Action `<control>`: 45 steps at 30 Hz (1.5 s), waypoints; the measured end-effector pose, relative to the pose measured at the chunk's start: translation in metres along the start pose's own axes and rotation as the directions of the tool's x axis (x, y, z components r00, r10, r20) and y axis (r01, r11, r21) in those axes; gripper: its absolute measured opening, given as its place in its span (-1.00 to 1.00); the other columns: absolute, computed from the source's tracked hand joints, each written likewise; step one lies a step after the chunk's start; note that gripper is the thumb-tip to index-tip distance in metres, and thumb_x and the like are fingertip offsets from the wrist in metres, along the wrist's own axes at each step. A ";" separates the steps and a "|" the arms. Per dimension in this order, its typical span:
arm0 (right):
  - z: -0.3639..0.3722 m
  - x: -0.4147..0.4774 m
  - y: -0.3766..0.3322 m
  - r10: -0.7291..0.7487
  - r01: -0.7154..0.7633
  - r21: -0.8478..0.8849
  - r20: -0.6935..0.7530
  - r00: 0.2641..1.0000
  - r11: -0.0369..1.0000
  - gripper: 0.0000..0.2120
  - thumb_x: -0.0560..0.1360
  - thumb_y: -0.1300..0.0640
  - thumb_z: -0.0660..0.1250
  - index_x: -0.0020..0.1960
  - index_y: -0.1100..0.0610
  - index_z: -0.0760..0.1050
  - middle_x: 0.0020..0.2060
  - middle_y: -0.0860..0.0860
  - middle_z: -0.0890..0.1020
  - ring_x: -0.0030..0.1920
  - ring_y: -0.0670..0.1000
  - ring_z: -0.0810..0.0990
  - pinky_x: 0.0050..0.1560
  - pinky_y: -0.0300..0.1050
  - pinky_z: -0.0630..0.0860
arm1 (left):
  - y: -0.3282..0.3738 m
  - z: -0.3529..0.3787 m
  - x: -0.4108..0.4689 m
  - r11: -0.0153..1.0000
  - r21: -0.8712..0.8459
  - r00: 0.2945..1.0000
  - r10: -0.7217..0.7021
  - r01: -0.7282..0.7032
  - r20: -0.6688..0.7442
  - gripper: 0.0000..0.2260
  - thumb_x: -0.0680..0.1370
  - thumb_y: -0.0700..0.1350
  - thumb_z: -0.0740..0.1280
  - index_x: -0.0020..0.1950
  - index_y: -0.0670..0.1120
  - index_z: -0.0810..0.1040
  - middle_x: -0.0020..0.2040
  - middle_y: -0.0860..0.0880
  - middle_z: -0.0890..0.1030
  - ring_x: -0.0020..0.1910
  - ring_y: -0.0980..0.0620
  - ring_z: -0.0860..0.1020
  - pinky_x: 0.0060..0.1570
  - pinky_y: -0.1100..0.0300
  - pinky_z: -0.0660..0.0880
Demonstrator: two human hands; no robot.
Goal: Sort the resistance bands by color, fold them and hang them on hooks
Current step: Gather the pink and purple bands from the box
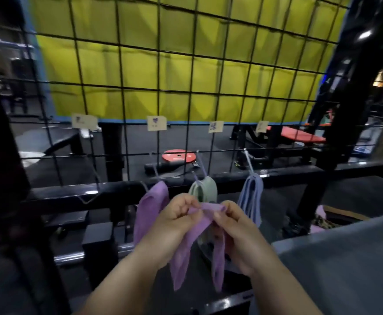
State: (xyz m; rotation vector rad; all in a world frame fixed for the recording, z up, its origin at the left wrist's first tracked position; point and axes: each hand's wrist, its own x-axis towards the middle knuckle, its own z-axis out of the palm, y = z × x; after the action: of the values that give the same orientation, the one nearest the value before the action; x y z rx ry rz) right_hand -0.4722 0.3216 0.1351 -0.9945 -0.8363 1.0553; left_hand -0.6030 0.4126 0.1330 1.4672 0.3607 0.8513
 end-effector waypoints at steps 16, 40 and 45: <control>0.072 0.034 -0.008 0.355 -0.320 -0.170 0.244 0.903 0.932 -0.85 0.41 0.11 0.44 -0.32 0.12 0.60 -0.43 0.05 0.52 -0.41 0.00 0.47 -0.32 -0.16 0.42 | 0.054 -0.083 -0.036 0.997 0.080 0.991 0.013 -0.002 -0.135 -0.80 0.29 -0.25 0.28 -0.13 -0.07 0.53 -0.27 -0.01 0.48 -0.26 0.02 0.43 -0.28 0.23 0.36; 0.116 0.090 -0.032 -0.154 0.042 -0.809 -0.061 0.986 0.587 -0.71 0.53 -0.05 0.30 -0.28 0.09 0.39 -0.34 0.02 0.43 -0.30 0.02 0.38 -0.21 -0.08 0.30 | 0.058 -0.094 0.011 0.808 0.585 0.819 0.287 0.071 -0.496 -0.79 0.59 -0.19 0.19 -0.16 0.10 0.40 -0.33 0.04 0.47 -0.35 0.03 0.41 -0.35 0.16 0.37; 0.114 0.094 -0.031 -0.137 0.013 -0.791 -0.089 0.987 0.612 -0.72 0.53 -0.03 0.30 -0.28 0.08 0.39 -0.31 0.00 0.46 -0.29 0.00 0.39 -0.24 -0.11 0.30 | 0.064 -0.093 0.022 0.764 0.629 0.838 0.242 0.147 -0.489 -0.81 0.59 -0.19 0.16 -0.12 0.09 0.37 -0.25 0.04 0.54 -0.28 0.01 0.49 -0.27 0.10 0.42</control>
State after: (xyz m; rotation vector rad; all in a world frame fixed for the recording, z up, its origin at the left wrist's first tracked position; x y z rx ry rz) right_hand -0.5397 0.4337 0.2103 -1.7440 -1.2572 0.4875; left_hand -0.6700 0.4867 0.1893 1.8480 1.1568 1.2747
